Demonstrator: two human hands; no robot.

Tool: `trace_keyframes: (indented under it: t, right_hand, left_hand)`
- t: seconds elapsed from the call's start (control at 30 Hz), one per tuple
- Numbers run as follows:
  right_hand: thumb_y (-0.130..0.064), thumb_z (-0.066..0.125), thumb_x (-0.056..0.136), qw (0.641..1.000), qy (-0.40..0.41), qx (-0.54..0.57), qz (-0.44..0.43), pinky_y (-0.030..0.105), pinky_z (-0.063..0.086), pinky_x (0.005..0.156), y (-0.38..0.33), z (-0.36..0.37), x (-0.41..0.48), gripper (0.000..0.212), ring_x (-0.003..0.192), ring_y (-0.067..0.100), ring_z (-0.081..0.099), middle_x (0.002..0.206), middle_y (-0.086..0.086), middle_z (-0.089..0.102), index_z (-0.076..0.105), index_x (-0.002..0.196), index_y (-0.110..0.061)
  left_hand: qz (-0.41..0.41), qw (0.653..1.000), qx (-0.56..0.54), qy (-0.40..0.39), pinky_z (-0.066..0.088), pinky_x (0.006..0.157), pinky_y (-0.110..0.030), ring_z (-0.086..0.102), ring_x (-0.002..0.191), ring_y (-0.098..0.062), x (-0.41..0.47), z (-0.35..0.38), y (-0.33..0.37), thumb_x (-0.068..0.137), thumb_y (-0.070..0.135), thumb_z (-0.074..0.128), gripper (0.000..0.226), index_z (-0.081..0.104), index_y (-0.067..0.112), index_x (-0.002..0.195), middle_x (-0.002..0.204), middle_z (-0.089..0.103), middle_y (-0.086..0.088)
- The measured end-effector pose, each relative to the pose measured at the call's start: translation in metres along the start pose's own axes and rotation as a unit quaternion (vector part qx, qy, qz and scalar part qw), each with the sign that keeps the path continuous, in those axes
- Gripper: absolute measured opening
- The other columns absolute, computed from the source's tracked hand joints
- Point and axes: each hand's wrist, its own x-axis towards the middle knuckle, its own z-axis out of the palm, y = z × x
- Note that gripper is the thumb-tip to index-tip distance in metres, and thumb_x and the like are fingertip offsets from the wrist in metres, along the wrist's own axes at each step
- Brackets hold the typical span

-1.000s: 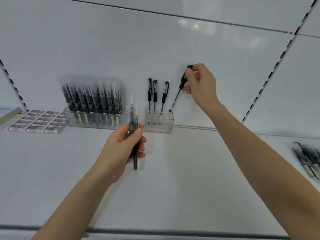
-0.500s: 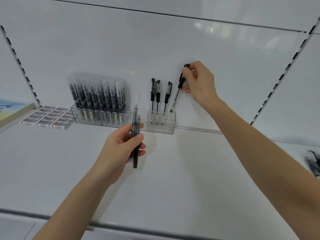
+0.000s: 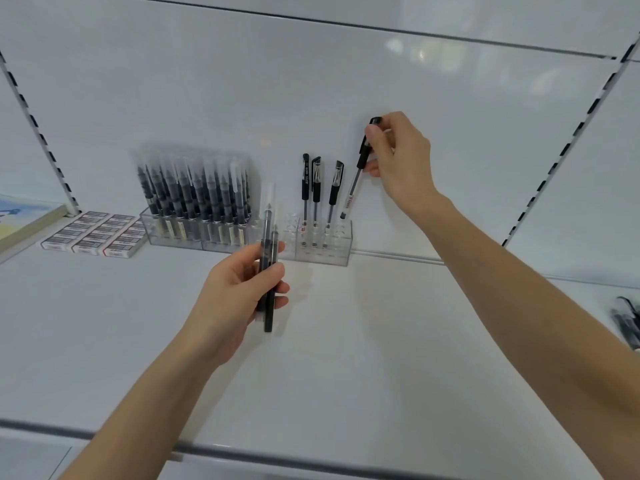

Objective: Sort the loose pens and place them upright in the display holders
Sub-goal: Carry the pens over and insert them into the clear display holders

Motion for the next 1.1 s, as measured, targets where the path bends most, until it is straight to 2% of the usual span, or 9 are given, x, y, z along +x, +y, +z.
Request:
trace_keyframes:
  t: [0.17, 0.37, 0.47, 0.53, 0.63, 0.7, 0.83, 1.0, 1.1]
  right_hand:
    - [-0.016, 0.043, 0.096, 0.999, -0.024, -0.020, 0.011, 0.019, 0.052, 0.056, 0.005, 0.006, -0.001, 0.017, 0.070, 0.026, 0.061, 0.089, 0.013, 0.057, 0.053, 0.102, -0.002]
    - [-0.015, 0.046, 0.095, 0.993, -0.095, -0.053, 0.053, 0.013, 0.049, 0.050, 0.017, 0.017, -0.013, 0.010, 0.066, 0.024, 0.060, 0.092, 0.013, 0.060, 0.052, 0.092, -0.008]
    - [-0.018, 0.045, 0.096, 0.987, -0.100, -0.106, 0.062, 0.033, 0.056, 0.066, 0.023, 0.018, -0.017, 0.023, 0.073, 0.032, 0.067, 0.097, 0.020, 0.065, 0.057, 0.096, 0.002]
    - [-0.018, 0.045, 0.096, 0.987, -0.096, -0.111, 0.067, 0.038, 0.056, 0.070, 0.021, 0.017, -0.017, 0.028, 0.076, 0.034, 0.068, 0.095, 0.024, 0.066, 0.057, 0.096, 0.007]
    - [-0.017, 0.048, 0.095, 0.986, -0.107, -0.105, 0.076, 0.034, 0.055, 0.070, 0.020, 0.015, -0.017, 0.028, 0.078, 0.033, 0.068, 0.094, 0.024, 0.067, 0.058, 0.096, 0.008]
    - [-0.021, 0.053, 0.093, 0.988, -0.098, -0.095, 0.078, 0.032, 0.054, 0.073, 0.019, 0.010, -0.020, 0.020, 0.076, 0.026, 0.068, 0.091, 0.017, 0.069, 0.060, 0.092, -0.002]
    - [-0.018, 0.053, 0.092, 0.998, -0.005, 0.033, 0.058, 0.014, 0.048, 0.058, 0.007, -0.001, -0.043, 0.019, 0.061, 0.006, 0.063, 0.071, -0.003, 0.065, 0.056, 0.073, -0.020]
    - [-0.023, 0.060, 0.088, 0.964, -0.216, 0.121, 0.100, 0.016, 0.048, 0.053, -0.022, 0.007, -0.075, 0.015, 0.058, 0.005, 0.061, 0.066, -0.005, 0.068, 0.065, 0.075, -0.018]
    - [-0.020, 0.064, 0.084, 0.947, -0.265, 0.153, 0.102, 0.015, 0.045, 0.051, -0.028, 0.015, -0.080, 0.009, 0.056, 0.002, 0.058, 0.057, -0.013, 0.064, 0.064, 0.076, -0.018]
  left_hand:
    - [0.000, 1.000, 0.001, -0.004, 0.054, 0.058, -0.018, 0.058, 0.054, -0.004, 0.000, 0.000, -0.002, 0.088, 0.003, 0.054, 0.024, 0.064, 0.019, 0.104, 0.071, 0.054, -0.001]
    - [0.005, 1.000, -0.002, -0.010, 0.054, 0.058, -0.019, 0.060, 0.056, -0.005, -0.002, -0.003, -0.002, 0.087, 0.003, 0.055, 0.022, 0.064, 0.020, 0.097, 0.075, 0.056, -0.003]
    - [0.009, 1.000, -0.013, -0.011, 0.054, 0.057, -0.018, 0.064, 0.059, -0.006, -0.003, -0.005, -0.002, 0.087, 0.004, 0.055, 0.019, 0.064, 0.019, 0.091, 0.076, 0.061, -0.003]
    - [0.009, 1.000, -0.022, -0.016, 0.054, 0.057, -0.018, 0.067, 0.062, -0.007, -0.003, -0.004, -0.002, 0.088, 0.004, 0.053, 0.019, 0.063, 0.021, 0.092, 0.077, 0.067, 0.001]
    - [0.009, 0.999, -0.030, -0.031, 0.055, 0.057, -0.019, 0.069, 0.066, -0.009, -0.002, -0.002, -0.002, 0.091, 0.006, 0.049, 0.017, 0.059, 0.019, 0.095, 0.078, 0.072, 0.004]
    - [0.012, 0.999, -0.030, -0.037, 0.056, 0.058, -0.019, 0.070, 0.069, -0.010, -0.003, -0.002, -0.001, 0.091, 0.007, 0.049, 0.014, 0.058, 0.017, 0.095, 0.080, 0.073, 0.003]
    - [0.024, 0.998, -0.035, -0.039, 0.056, 0.059, -0.020, 0.070, 0.069, -0.011, -0.003, -0.002, 0.000, 0.091, 0.007, 0.048, 0.012, 0.057, 0.015, 0.094, 0.081, 0.074, 0.003]
    - [0.030, 0.998, -0.030, -0.056, 0.055, 0.058, -0.019, 0.068, 0.066, -0.010, -0.003, 0.005, 0.001, 0.091, 0.006, 0.049, 0.013, 0.059, 0.015, 0.094, 0.077, 0.073, 0.003]
    - [0.028, 0.998, -0.024, -0.058, 0.055, 0.062, -0.021, 0.070, 0.070, -0.011, -0.003, 0.007, 0.001, 0.091, 0.005, 0.049, 0.015, 0.060, 0.015, 0.094, 0.077, 0.073, 0.003]
